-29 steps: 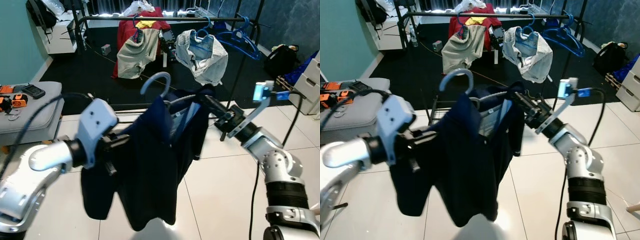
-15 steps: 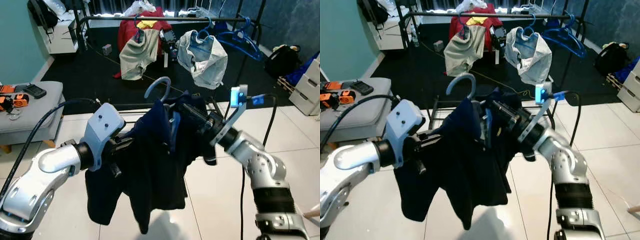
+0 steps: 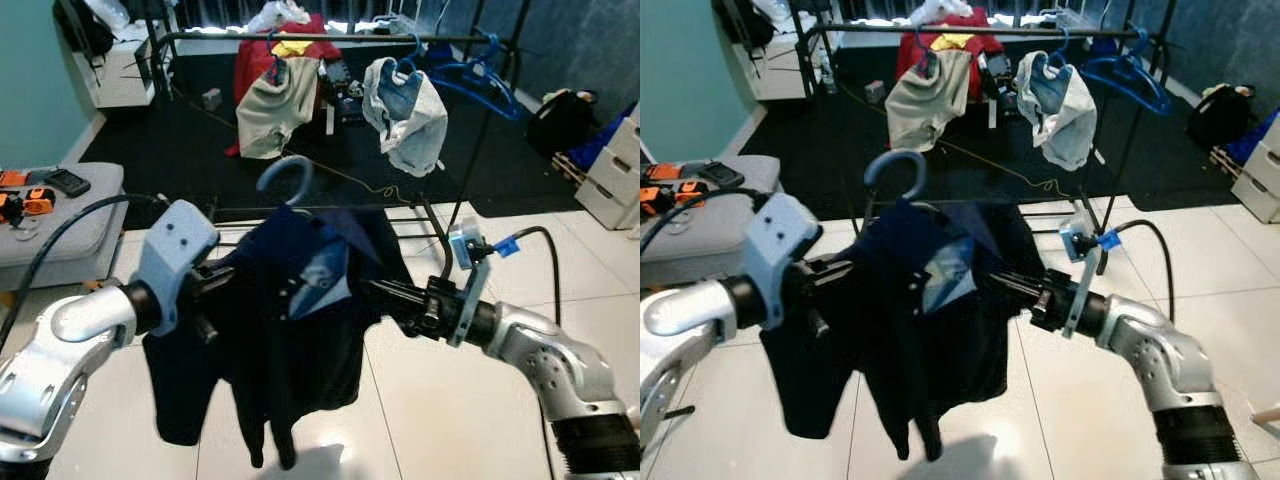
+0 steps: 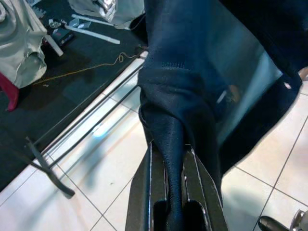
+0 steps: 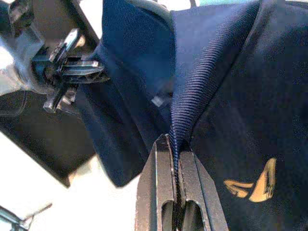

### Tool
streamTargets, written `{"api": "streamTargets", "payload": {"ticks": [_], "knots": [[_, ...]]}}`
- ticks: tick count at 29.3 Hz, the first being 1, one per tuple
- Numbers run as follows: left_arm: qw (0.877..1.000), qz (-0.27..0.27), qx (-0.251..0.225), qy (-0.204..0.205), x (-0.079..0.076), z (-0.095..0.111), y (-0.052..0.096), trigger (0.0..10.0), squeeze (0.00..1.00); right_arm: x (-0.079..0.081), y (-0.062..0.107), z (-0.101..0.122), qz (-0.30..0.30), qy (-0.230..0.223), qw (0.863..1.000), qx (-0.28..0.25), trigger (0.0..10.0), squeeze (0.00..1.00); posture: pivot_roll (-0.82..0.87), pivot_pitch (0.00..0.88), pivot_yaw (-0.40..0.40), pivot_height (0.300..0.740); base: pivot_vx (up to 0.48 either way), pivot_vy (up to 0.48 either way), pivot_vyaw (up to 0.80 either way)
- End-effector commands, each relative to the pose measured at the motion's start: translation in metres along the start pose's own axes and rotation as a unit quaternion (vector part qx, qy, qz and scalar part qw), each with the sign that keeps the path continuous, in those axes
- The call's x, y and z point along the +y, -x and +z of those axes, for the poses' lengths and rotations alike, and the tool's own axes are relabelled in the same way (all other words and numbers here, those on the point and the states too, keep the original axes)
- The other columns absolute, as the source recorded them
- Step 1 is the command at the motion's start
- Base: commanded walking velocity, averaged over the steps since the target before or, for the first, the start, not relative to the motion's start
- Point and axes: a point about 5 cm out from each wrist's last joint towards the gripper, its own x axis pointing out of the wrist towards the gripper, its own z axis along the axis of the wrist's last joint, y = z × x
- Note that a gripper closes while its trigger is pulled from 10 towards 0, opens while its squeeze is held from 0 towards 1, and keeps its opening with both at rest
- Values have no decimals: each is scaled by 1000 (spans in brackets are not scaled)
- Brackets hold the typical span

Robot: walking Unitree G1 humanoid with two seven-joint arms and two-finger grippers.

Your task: Hang hanger

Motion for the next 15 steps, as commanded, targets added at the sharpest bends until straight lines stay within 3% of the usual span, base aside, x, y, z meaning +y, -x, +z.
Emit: {"api": "streamTargets", "payload": {"ticks": [1, 5, 7, 11, 12, 14, 15], "knots": [[999, 26, -18, -2, 8, 3, 4, 10000, 0, 9, -1, -10, 24, 8, 999, 36, 0, 0, -84, 80, 4, 740, 0, 0, 0], [999, 27, -22, 2, 9, 3, 3, 10000, 0, 13, 0, -15, 33, 12, 998, 52, 0, 0, -84, 80, 4, 740, 0, 0, 0], [999, 22, -37, 14, 2, 5, -2, 10000, 0, 29, -10, -25, 79, 13, 994, 75, 0, 0, -79, 81, 1, 740, 0, 0, 0], [999, 18, -45, 23, -2, 5, -5, 10000, 0, 37, -16, -28, 101, 14, 991, 84, 0, 0, -79, 81, -1, 740, 0, 0, 0], [998, 17, -46, 29, -5, 2, -6, 10000, 0, 33, -17, -31, 87, 26, 991, 97, 6588, 0, -82, 82, -3, 740, 0, 0, 0], [998, 17, -46, 31, -5, 1, -6, 10000, 0, 31, -17, -32, 77, 33, 991, 103, 6588, 0, -82, 82, -3, 740, 0, 0, 0], [998, 18, -46, 33, -5, 1, -7, 10000, 0, 29, -16, -33, 71, 36, 991, 108, 10000, 0, -82, 82, -4, 740, 0, 0, 0]]}}
